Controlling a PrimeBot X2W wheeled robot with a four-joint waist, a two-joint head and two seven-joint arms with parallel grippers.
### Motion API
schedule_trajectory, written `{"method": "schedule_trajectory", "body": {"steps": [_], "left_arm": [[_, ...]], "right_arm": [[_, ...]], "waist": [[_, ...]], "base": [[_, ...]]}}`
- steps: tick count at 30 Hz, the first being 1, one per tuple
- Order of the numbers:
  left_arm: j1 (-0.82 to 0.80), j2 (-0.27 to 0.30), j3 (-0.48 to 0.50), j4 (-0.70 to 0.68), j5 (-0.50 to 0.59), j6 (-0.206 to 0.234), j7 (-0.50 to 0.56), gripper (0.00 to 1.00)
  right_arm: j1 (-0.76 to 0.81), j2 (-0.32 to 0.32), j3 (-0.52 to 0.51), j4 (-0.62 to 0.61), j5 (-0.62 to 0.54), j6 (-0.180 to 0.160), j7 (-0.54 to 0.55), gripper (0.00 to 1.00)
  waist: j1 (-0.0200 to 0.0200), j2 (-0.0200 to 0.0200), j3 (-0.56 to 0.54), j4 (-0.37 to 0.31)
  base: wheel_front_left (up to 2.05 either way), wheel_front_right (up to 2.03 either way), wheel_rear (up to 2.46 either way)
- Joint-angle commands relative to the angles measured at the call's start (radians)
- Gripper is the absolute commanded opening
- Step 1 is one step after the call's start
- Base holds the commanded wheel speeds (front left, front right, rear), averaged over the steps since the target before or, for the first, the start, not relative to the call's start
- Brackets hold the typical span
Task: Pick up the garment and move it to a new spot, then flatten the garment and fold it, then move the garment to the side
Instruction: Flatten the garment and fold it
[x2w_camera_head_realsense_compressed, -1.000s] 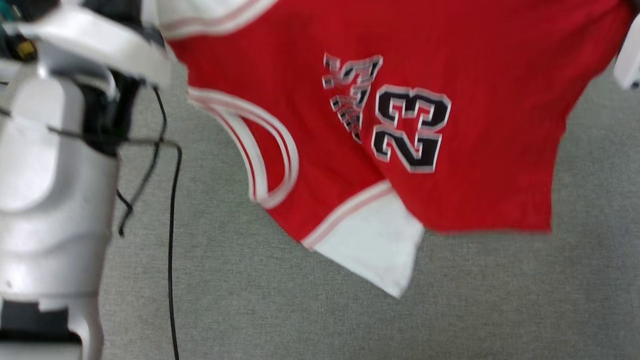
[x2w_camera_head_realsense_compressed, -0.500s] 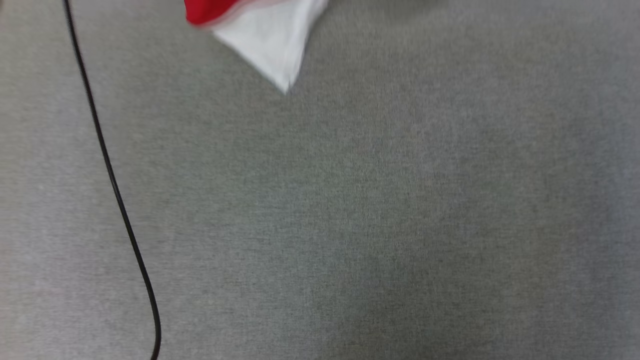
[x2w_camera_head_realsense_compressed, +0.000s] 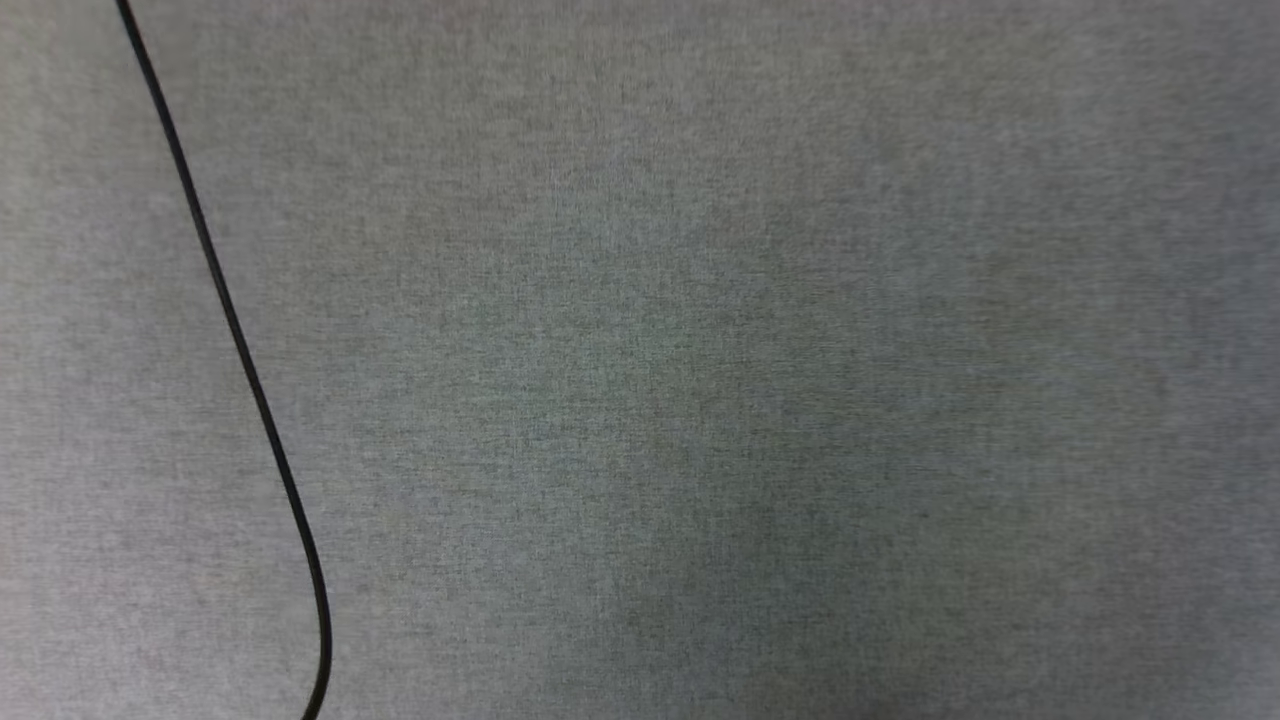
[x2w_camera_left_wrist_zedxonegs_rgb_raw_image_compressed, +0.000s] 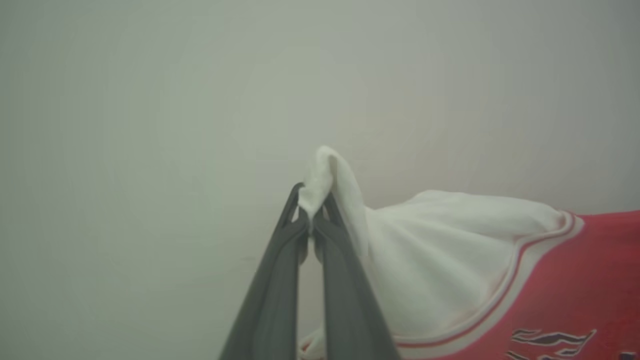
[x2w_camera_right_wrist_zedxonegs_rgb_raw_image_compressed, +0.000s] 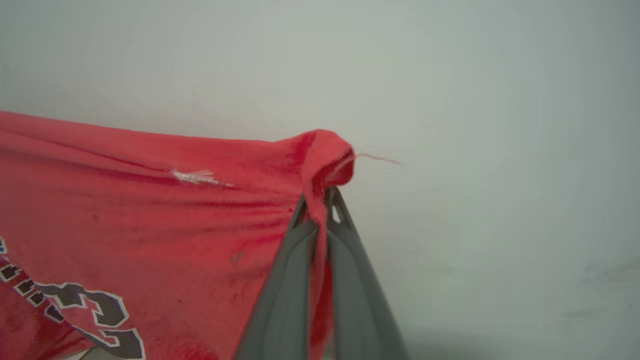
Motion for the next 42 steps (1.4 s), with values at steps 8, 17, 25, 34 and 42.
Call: {"method": "schedule_trajectory", "body": {"steps": [8,17,25,34,42], "left_arm": [[0.115,0.004,-0.078,0.03,-0.091,0.002,-0.047,0.0],[0.417,-0.023,-0.147,0.028,-0.18,0.001,-0.09,0.0],[0.747,-0.034,-0.142,-0.067,-0.21,0.001,-0.095,0.0],[1.08,-0.038,-0.07,-0.154,-0.178,0.028,-0.095,0.0],[1.372,-0.034,-0.004,-0.259,-0.219,0.098,-0.095,0.0]], "right_arm": [[0.047,0.014,0.05,0.093,0.031,-0.002,-0.053,0.0],[0.307,-0.007,0.154,0.145,0.119,-0.002,-0.144,0.0],[0.608,-0.067,0.203,0.111,0.217,-0.002,-0.184,0.0],[0.962,-0.114,0.203,0.003,0.302,-0.002,-0.19,0.0],[1.252,-0.107,0.162,-0.174,0.327,-0.003,-0.141,0.0]], "waist": [[-0.0002,0.0,0.051,0.021],[-0.0002,0.0,-0.069,0.033],[-0.0002,0.0,-0.218,0.051],[-0.0002,0.0,-0.412,0.051],[-0.0002,0.0,-0.537,0.027]], "base": [[0.0,0.0,0.0],[0.0,0.0,0.0],[0.0,0.0,0.0],[0.0,0.0,0.0],[0.0,0.0,0.0]]}}
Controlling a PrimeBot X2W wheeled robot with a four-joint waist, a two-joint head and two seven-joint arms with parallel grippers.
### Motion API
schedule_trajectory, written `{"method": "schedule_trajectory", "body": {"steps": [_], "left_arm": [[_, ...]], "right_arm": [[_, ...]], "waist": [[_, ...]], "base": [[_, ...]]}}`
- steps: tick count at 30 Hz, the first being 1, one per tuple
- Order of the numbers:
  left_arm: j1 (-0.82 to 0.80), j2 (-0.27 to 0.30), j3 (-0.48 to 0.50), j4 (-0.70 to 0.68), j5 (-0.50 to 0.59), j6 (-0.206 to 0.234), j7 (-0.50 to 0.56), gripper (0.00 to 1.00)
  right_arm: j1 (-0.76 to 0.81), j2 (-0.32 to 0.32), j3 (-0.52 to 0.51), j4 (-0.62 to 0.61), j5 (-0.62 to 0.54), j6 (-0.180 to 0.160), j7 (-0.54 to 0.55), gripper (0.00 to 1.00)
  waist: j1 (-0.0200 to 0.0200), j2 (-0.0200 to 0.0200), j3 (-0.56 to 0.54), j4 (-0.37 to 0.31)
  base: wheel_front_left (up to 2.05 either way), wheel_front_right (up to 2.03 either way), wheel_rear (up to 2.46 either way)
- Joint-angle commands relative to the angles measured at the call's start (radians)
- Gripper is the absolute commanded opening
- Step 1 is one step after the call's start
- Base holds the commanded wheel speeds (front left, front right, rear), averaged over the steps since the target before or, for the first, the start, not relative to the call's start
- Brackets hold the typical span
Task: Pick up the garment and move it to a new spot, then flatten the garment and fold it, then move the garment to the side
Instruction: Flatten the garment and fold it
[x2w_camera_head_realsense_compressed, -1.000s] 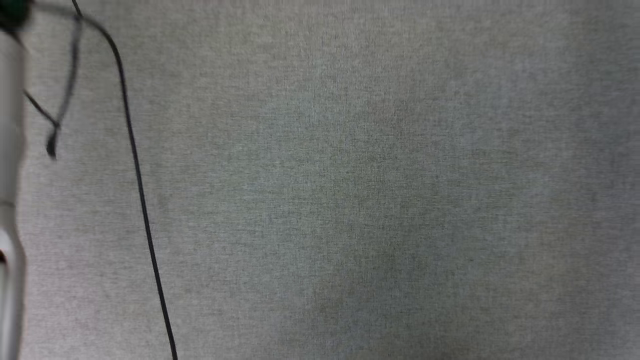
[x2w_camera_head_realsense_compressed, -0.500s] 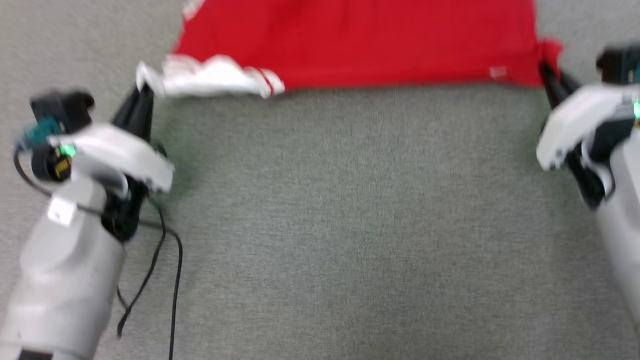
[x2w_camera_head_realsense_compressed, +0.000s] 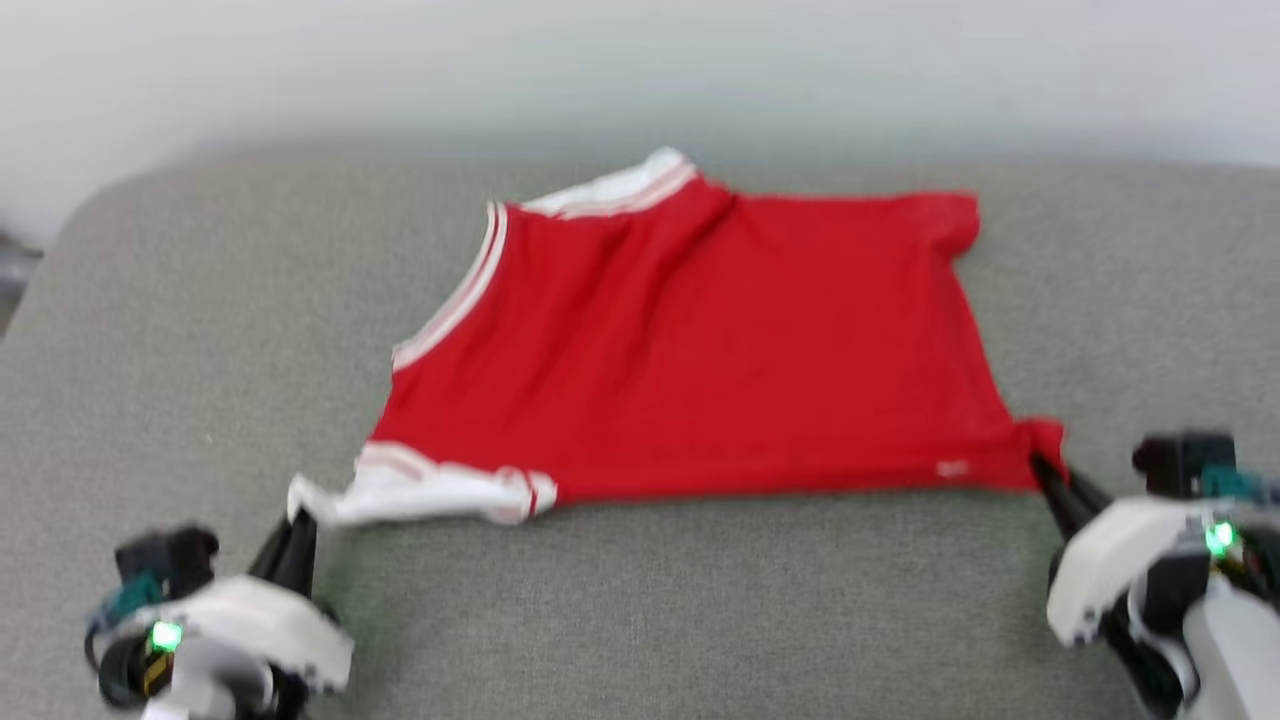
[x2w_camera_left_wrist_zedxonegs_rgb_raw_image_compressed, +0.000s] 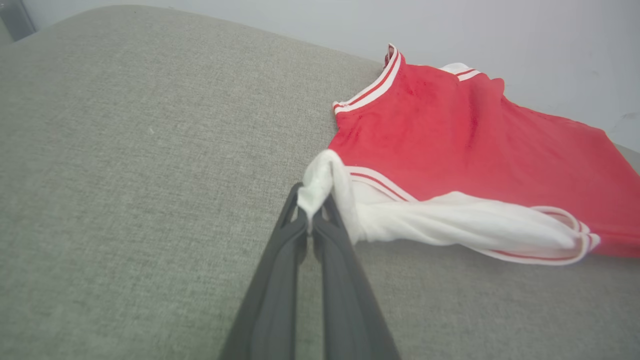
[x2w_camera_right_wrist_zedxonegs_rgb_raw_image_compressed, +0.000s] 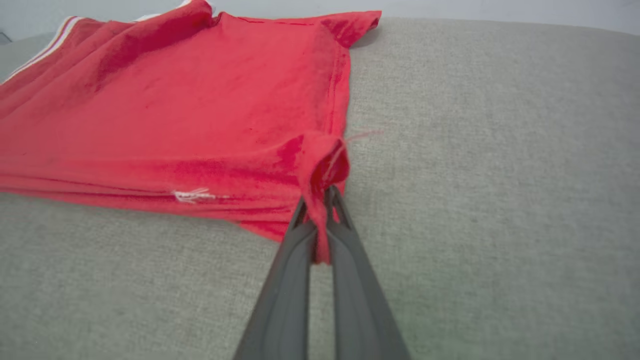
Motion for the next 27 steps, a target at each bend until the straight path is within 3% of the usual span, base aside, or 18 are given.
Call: {"method": "schedule_trajectory", "body": {"steps": [1,17,23,27], "left_arm": [[0.057,0.019,0.024,-0.021,-0.012,0.026,-0.007,0.0],[0.498,0.071,0.054,-0.432,-0.056,0.222,0.119,0.0],[0.561,0.109,0.081,-0.58,-0.067,0.27,0.164,0.0],[0.522,0.119,0.071,-0.645,-0.056,0.273,0.182,0.0]], "right_arm": [[0.067,-0.014,-0.03,-0.035,0.003,-0.004,0.009,0.0],[0.573,0.099,-0.219,-0.483,-0.082,-0.004,0.175,0.0],[0.659,0.14,-0.264,-0.591,-0.105,-0.004,0.233,0.0],[0.64,0.147,-0.265,-0.63,-0.114,-0.004,0.279,0.0]], "waist": [[0.0004,-0.0001,-0.059,-0.012],[0.0004,-0.0001,-0.166,0.028],[0.0004,-0.0001,-0.167,0.035],[0.0004,-0.0001,-0.161,0.031]], "base": [[0.0,0.0,0.0],[0.0,0.0,0.0],[0.0,0.0,0.0],[0.0,0.0,0.0]]}}
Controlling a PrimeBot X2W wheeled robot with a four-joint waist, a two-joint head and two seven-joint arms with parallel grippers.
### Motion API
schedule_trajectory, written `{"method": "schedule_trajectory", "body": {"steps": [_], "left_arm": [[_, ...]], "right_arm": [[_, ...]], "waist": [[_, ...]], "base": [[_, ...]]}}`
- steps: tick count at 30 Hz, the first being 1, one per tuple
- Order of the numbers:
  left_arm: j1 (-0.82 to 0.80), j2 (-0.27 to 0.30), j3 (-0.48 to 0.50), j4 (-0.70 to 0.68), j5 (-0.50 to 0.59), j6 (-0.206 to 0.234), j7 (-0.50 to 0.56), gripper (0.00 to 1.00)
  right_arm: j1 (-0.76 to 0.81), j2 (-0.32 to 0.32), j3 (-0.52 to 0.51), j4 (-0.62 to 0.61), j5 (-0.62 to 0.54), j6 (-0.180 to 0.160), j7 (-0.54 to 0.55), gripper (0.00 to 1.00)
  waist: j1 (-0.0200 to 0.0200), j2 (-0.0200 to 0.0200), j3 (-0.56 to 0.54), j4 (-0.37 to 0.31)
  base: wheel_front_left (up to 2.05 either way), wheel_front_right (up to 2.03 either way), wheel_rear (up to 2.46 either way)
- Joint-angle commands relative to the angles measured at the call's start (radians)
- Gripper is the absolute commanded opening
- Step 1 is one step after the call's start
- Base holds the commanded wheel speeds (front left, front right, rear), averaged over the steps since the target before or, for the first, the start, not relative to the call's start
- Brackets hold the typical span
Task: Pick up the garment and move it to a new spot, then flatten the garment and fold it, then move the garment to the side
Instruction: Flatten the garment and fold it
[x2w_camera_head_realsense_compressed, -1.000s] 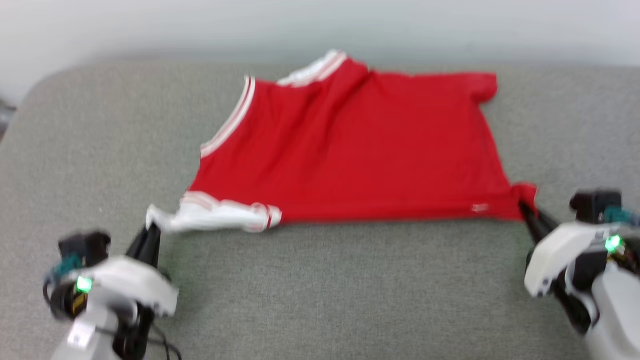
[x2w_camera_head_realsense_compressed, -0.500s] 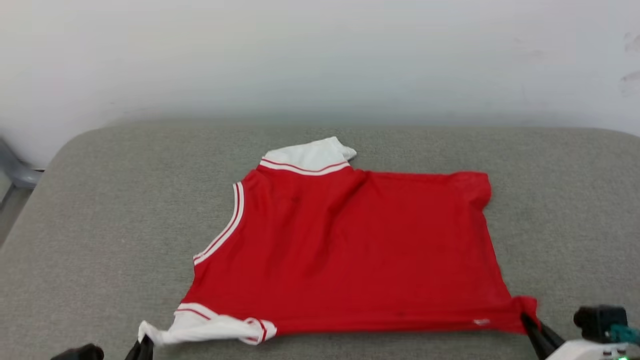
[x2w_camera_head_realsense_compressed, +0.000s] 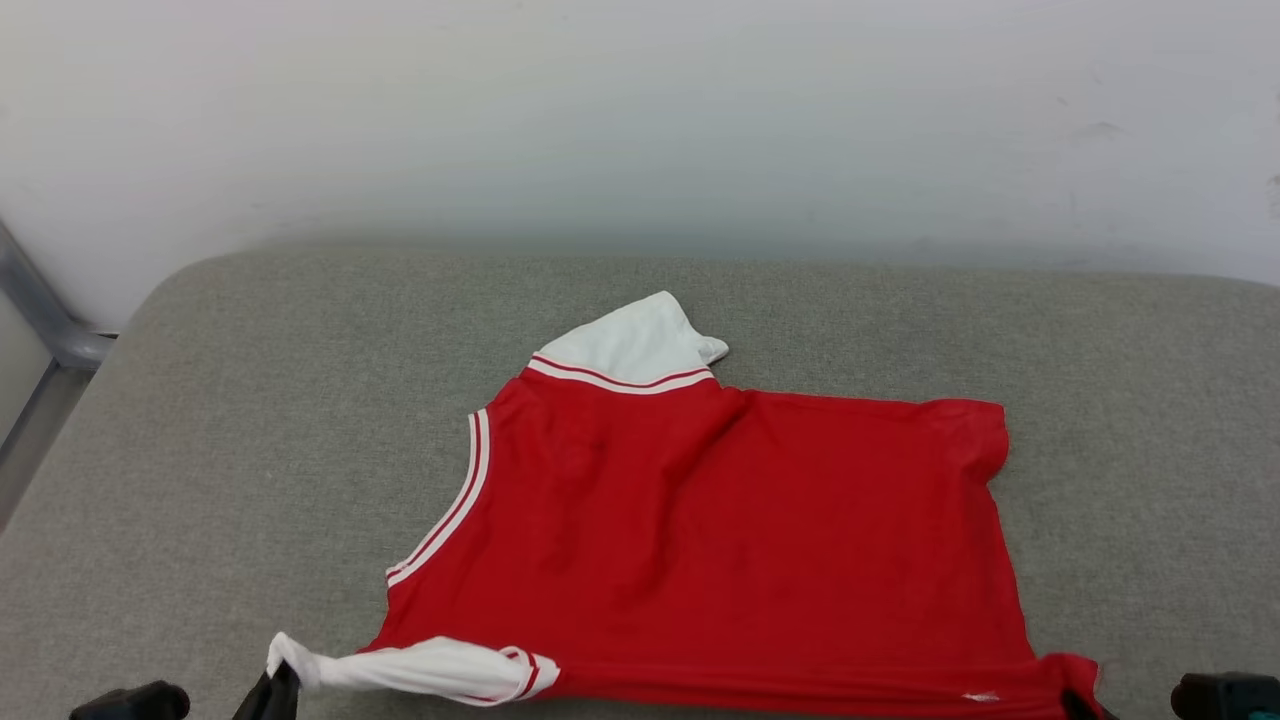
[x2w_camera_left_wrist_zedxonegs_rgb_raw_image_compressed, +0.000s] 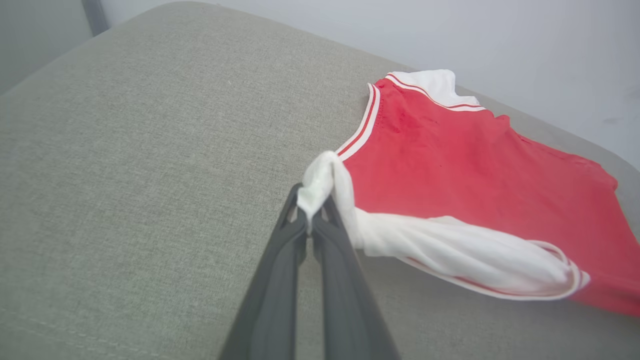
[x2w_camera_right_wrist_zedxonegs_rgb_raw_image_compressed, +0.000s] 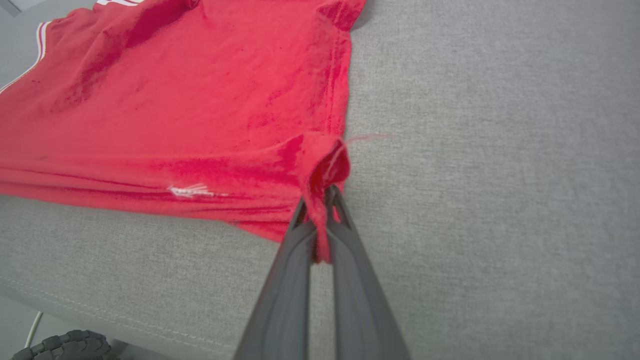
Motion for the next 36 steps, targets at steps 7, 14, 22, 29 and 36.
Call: {"method": "schedule_trajectory", "body": {"steps": [7,14,22,29,36], "left_arm": [[-0.155,-0.002,-0.034,0.016,0.02,-0.028,0.029,0.0],[-0.337,-0.037,-0.078,0.131,0.033,-0.099,0.017,0.0],[-0.453,-0.079,-0.107,0.3,0.031,-0.163,-0.019,0.0],[-0.521,-0.107,-0.141,0.431,0.02,-0.223,-0.01,0.0],[-0.561,-0.117,-0.147,0.535,0.005,-0.248,-0.006,1.0]], "right_arm": [[-0.094,-0.011,0.002,-0.026,-0.032,-0.003,0.071,0.0],[-0.238,-0.009,0.045,0.024,-0.053,-0.003,0.085,0.0],[-0.368,-0.02,0.09,0.158,-0.06,-0.003,0.032,0.0],[-0.409,-0.007,0.087,0.263,-0.071,-0.003,-0.014,0.01],[-0.417,0.012,0.092,0.31,-0.088,-0.003,-0.087,1.0]], "waist": [[0.0001,-0.0001,0.046,-0.017],[0.0001,-0.0001,0.163,-0.033],[0.0001,-0.0001,0.253,-0.044],[0.0001,-0.0001,0.286,-0.044],[0.0001,-0.0001,0.265,-0.052]], "base": [[0.0,0.0,0.0],[0.0,0.0,0.0],[0.0,0.0,0.0],[0.0,0.0,0.0],[0.0,0.0,0.0]]}}
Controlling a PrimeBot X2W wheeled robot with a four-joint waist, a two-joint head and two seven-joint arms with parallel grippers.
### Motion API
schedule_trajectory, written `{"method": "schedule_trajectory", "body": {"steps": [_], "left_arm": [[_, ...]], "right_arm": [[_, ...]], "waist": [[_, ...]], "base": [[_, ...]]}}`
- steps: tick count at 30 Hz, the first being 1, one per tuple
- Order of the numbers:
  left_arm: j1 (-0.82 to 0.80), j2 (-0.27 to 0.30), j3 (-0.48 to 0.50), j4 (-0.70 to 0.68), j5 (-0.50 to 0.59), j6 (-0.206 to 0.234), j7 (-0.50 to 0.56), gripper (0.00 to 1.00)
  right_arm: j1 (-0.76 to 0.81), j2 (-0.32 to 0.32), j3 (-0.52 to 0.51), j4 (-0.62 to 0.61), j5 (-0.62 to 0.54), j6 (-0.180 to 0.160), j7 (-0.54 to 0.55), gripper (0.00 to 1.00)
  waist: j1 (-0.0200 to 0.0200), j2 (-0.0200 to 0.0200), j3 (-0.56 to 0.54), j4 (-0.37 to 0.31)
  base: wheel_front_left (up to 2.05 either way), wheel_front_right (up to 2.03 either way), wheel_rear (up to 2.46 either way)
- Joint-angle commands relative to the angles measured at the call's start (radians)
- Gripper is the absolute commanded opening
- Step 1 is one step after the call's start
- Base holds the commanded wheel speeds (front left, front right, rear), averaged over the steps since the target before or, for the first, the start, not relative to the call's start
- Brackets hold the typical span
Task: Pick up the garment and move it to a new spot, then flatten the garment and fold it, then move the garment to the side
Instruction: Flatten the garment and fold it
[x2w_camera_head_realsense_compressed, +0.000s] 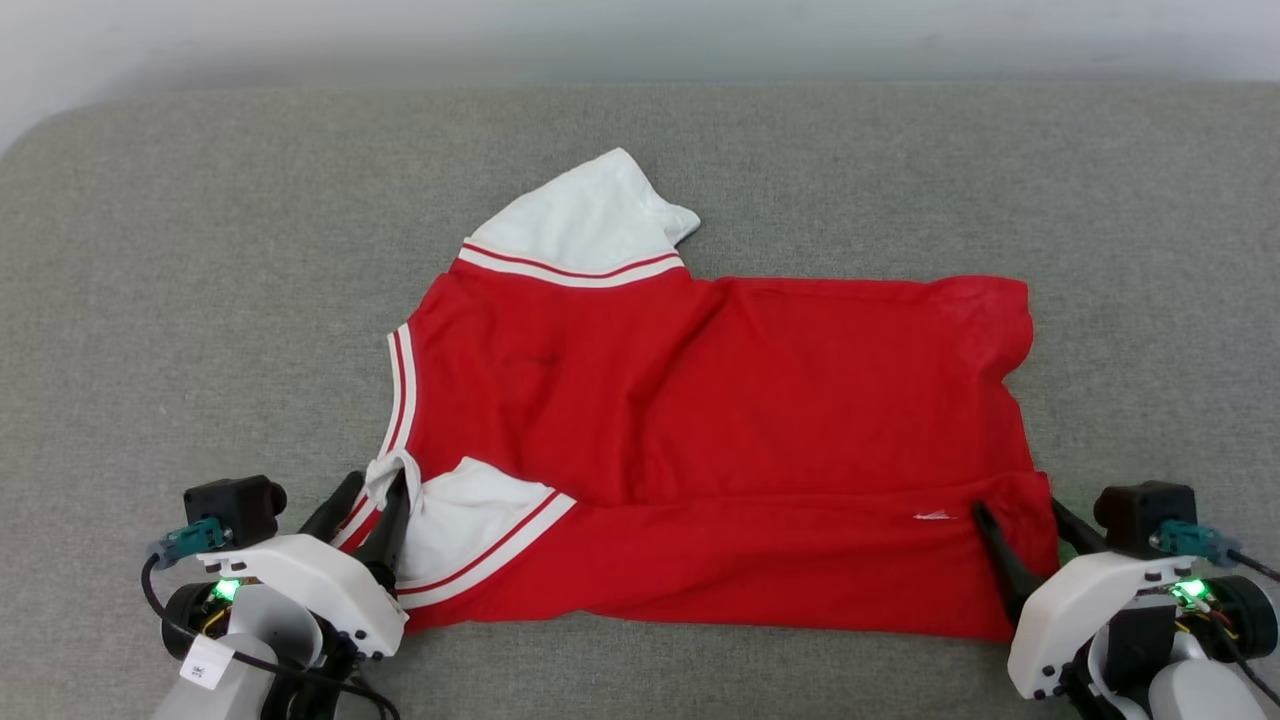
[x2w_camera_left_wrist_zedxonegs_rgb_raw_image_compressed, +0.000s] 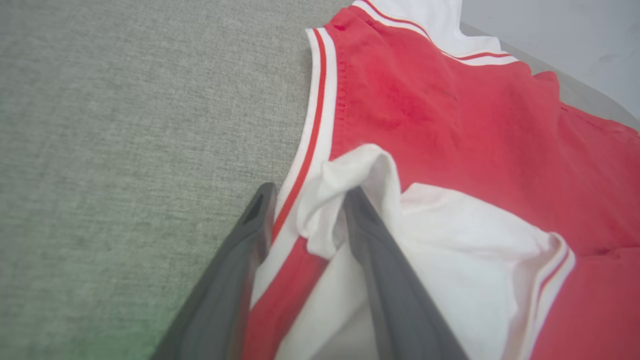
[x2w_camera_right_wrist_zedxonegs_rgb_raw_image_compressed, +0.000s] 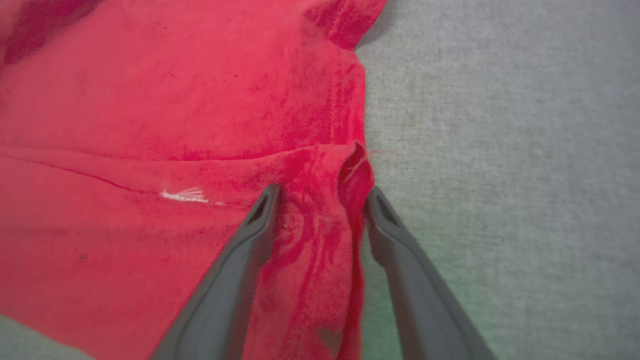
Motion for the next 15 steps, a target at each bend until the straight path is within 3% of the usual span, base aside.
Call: {"method": "schedule_trajectory", "body": {"steps": [1,8,15], "left_arm": [[-0.008,0.004,0.0,0.016,-0.001,0.0,-0.003,1.0],[-0.02,0.031,0.009,0.027,-0.006,-0.002,0.007,1.0],[0.002,0.12,0.026,-0.054,-0.045,0.019,0.151,1.0]], "right_arm": [[0.01,0.008,0.005,0.008,0.002,-0.002,-0.023,1.0],[0.053,0.04,-0.034,-0.044,-0.012,-0.001,-0.177,1.0],[0.115,0.074,-0.067,-0.124,-0.028,-0.001,-0.198,1.0]], "waist": [[-0.0001,0.0,-0.017,-0.003],[-0.0001,0.0,-0.089,-0.005],[-0.0001,0.0,-0.16,-0.012]], "base": [[0.0,0.0,0.0],[0.0,0.0,0.0],[0.0,0.0,0.0]]}}
